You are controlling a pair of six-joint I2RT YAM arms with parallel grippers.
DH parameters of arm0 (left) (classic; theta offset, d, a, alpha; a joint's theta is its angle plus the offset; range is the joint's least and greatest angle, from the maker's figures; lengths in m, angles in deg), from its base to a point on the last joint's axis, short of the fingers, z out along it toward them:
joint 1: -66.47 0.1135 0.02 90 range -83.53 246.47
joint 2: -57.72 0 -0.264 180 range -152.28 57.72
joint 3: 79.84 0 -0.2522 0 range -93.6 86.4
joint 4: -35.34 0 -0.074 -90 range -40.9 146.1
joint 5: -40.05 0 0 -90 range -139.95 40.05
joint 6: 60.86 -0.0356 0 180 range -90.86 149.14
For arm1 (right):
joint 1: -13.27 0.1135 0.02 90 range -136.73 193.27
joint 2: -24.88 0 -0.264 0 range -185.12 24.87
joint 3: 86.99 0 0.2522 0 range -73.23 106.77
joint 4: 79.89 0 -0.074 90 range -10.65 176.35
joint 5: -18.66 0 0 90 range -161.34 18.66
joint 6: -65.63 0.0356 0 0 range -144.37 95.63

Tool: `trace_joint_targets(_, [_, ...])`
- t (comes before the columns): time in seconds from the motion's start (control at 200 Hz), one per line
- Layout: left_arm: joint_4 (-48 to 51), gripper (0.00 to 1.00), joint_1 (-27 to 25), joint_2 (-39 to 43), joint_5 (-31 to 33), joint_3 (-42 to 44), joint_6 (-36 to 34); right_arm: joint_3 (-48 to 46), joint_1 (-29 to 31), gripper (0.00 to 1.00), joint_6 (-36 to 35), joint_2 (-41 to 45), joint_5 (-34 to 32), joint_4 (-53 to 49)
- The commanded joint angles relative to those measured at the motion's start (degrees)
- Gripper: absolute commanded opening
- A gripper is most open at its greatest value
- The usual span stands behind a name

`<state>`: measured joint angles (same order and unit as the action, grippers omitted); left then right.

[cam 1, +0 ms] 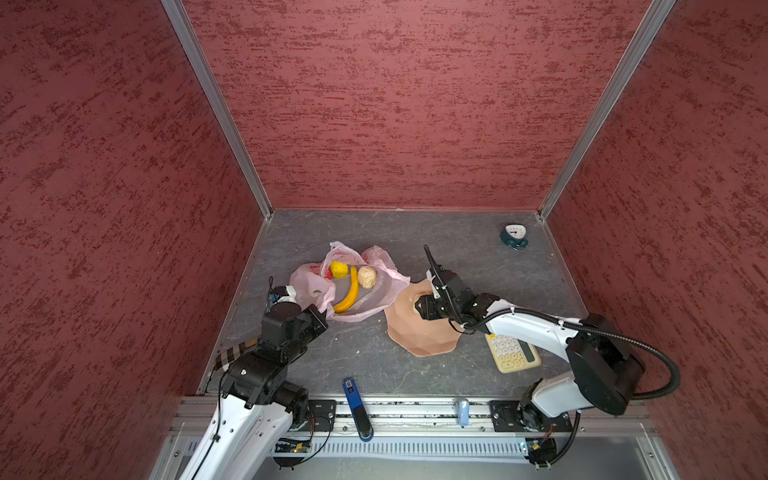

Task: Take the fake fruits out of the plastic bag
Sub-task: 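Lower the pear into the peach bowl and open the right gripper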

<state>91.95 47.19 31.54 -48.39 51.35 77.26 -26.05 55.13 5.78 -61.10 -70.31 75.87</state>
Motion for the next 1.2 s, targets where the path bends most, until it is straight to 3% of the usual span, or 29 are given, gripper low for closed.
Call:
trace_joint_targets(0.0, [-0.4, 0.09, 0.19, 0.68, -0.07, 0.59, -0.45, -0.58, 0.38, 0.38, 1.57, -1.07, 0.69, 1.59])
trace_joint_targets(0.371, [0.19, 0.09, 0.22, 1.08, 0.29, 0.68, -0.52, -1.18, 0.71, 0.42, 2.37, -3.32, 2.13, 2.04])
trace_joint_targets(0.922, [0.78, 0.09, 0.37, 2.16, 0.47, 0.74, -0.54, 1.15, 1.29, 0.65, 1.52, -3.51, 0.33, -0.54])
trace_joint_targets(1.197, [1.44, 0.09, 0.55, 3.01, 0.79, 0.68, -0.82, 1.87, 1.46, 0.72, 1.23, -1.46, -1.78, -1.99])
